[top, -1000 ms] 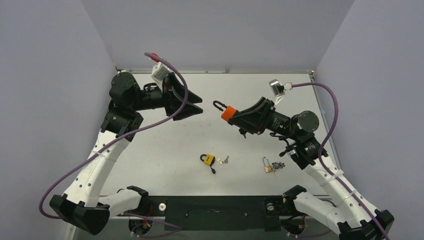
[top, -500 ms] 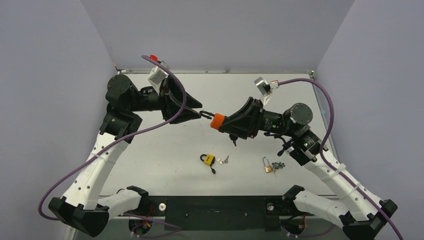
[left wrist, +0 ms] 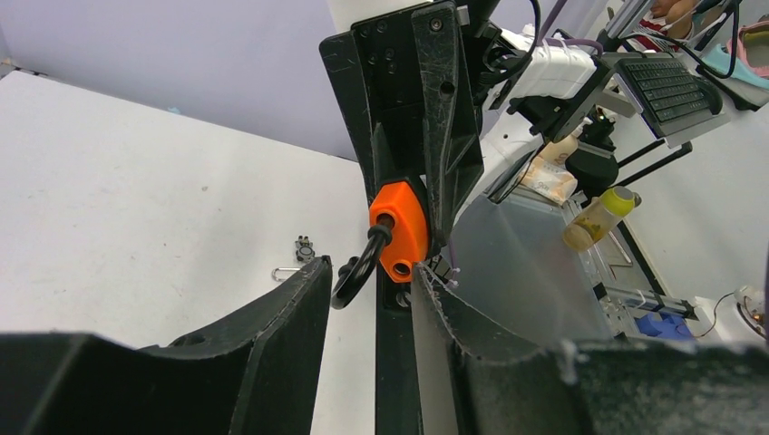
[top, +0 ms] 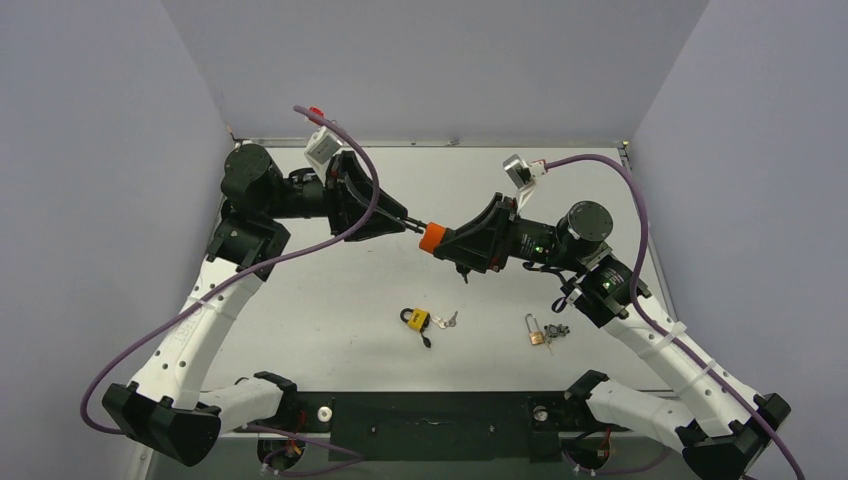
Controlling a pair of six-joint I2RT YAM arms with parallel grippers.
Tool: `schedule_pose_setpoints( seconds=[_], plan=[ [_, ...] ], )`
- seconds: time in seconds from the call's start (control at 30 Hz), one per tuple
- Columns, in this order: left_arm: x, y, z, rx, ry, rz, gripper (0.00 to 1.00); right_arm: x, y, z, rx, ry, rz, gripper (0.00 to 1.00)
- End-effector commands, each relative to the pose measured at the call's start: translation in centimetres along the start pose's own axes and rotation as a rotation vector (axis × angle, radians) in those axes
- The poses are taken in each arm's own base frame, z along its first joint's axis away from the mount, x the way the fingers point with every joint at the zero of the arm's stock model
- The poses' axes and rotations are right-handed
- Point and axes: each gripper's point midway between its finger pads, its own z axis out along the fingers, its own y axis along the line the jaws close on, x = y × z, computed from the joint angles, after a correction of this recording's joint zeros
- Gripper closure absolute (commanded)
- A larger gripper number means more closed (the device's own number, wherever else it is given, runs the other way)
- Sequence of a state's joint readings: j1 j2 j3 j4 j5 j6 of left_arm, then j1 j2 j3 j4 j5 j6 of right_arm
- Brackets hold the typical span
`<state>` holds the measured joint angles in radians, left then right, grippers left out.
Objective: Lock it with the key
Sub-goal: Lock the lock.
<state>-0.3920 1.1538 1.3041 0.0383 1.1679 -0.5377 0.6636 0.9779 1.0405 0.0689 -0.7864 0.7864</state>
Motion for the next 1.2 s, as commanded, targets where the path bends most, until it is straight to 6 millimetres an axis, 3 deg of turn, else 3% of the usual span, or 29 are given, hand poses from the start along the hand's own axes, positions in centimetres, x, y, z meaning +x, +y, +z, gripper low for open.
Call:
schedule_pose_setpoints(
  seconds=[0.0,0.6,0.8,1.17],
  plan=[
    [-0.1,-0.2,0.1,0.011,0.000,0.031,0.66,-3.0,2.3,-0.1,-0.050,-0.086,-0.100,1.00],
    [0.2,-0.3,0.5,0.012,0.010,-0.029,0.84,-3.6,2.1,-0.6,-0.027,-0.116,-0.104,1.00],
    [0.5,-0.4,0.9,0.001,0.009,-0.071,1.00,-3.5,1.0,-0.9,0.029,-0.124,-0.136,1.00],
    [1.0,-0.2,2.0,-0.087,-0.020,-0.138,1.00,-3.1,-0.2,-1.4,0.106,-0.127,-0.200,1.00]
  ],
)
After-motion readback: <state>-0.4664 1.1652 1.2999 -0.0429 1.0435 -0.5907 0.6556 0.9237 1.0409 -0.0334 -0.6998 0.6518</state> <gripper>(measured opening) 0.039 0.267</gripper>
